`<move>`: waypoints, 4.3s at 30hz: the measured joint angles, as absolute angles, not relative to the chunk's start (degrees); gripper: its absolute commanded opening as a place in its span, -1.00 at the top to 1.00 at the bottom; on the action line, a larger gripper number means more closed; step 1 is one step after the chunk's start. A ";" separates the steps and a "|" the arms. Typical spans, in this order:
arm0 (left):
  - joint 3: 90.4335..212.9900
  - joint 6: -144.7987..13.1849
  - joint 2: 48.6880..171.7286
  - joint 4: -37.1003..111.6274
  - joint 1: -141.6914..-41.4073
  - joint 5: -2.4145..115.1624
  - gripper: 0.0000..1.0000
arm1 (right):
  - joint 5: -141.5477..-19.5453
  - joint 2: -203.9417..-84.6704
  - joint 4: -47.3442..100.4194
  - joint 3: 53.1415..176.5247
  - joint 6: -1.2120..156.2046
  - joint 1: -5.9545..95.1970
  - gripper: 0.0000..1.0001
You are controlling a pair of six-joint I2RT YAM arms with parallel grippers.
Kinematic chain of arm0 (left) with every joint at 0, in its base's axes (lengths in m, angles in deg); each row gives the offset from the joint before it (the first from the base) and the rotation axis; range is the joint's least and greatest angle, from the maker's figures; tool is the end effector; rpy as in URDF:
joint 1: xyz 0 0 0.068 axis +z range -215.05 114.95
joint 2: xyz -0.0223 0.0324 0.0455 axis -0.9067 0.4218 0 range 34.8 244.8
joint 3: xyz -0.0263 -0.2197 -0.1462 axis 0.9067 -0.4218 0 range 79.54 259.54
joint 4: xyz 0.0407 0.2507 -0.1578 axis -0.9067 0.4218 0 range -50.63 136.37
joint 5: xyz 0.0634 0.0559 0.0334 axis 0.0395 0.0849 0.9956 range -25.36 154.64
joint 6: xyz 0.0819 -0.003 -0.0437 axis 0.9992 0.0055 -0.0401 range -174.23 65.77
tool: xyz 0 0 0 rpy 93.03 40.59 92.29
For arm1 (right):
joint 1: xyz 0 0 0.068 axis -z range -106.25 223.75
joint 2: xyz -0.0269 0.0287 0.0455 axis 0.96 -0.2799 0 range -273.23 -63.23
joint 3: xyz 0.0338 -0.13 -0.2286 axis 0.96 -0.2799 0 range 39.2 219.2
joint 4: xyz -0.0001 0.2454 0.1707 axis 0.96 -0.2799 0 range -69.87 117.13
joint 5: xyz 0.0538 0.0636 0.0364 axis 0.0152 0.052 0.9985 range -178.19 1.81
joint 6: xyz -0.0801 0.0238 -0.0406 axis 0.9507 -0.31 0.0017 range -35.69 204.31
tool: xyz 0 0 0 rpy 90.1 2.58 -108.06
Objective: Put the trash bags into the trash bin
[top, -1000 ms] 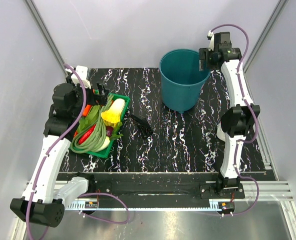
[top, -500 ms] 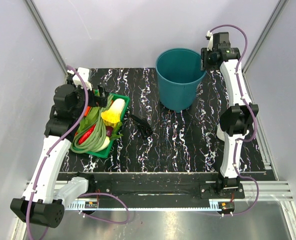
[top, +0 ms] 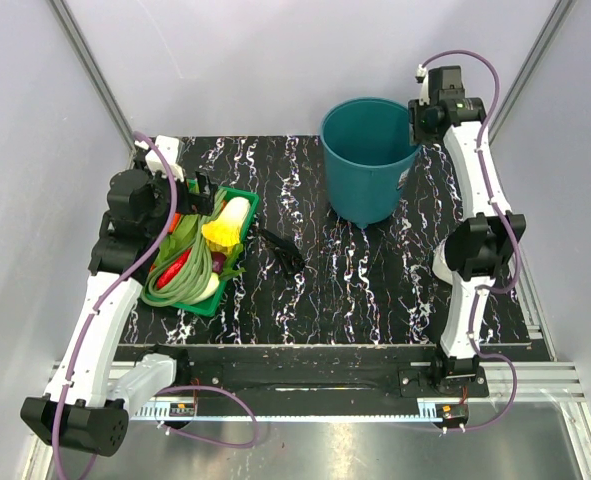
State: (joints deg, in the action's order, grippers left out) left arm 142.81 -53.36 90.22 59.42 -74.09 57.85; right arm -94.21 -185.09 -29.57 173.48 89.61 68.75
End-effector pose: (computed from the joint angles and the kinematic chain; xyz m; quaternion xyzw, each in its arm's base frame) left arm 0.2965 -0.0572 0.3895 0.1041 0.7708 -0.0906 0.6219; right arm 0.5315 0.0376 0.3410 -0.0622 0.9183 -0.0494 0.3878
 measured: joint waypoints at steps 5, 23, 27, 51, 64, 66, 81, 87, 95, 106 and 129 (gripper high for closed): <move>142.68 -53.17 89.76 59.44 -74.09 57.85 -0.98 | -95.83 -182.88 -29.79 172.43 90.81 70.33 1.00; 142.65 -49.67 91.40 59.66 -75.03 51.86 -0.98 | -97.53 -162.16 -12.18 141.81 94.18 77.37 0.35; 142.65 -46.89 95.90 61.48 -77.06 50.37 -0.98 | -98.19 -161.85 -11.52 140.58 96.34 77.54 -0.15; 142.55 -39.70 91.82 67.79 -78.15 52.12 -0.98 | -82.25 -140.87 -12.85 137.94 100.12 51.68 -0.75; 135.51 -35.86 80.01 70.33 -70.59 51.64 -0.98 | -77.29 -160.94 -7.17 125.83 98.33 33.37 -0.81; 134.55 -35.57 78.85 70.52 -69.28 51.42 -0.98 | -76.59 -164.46 -6.28 126.09 98.27 31.18 -0.81; 131.16 -34.00 75.45 72.32 -66.83 49.78 -0.98 | -78.67 -181.20 -1.95 134.51 98.40 26.13 0.14; 130.50 -31.92 77.41 72.25 -66.83 46.77 -0.98 | -83.89 -181.74 -0.59 136.17 99.32 26.13 1.00; 130.55 -26.92 81.67 72.95 -67.92 39.29 -0.98 | -94.71 -178.99 -0.99 133.46 99.77 26.18 1.00; 132.34 -19.97 89.87 73.32 -82.83 38.55 -0.98 | -102.23 -162.49 -5.97 126.68 98.18 26.99 1.00; 133.28 -5.28 106.26 77.15 -97.69 46.99 -0.96 | -106.62 -156.81 -8.70 118.86 100.63 32.08 1.00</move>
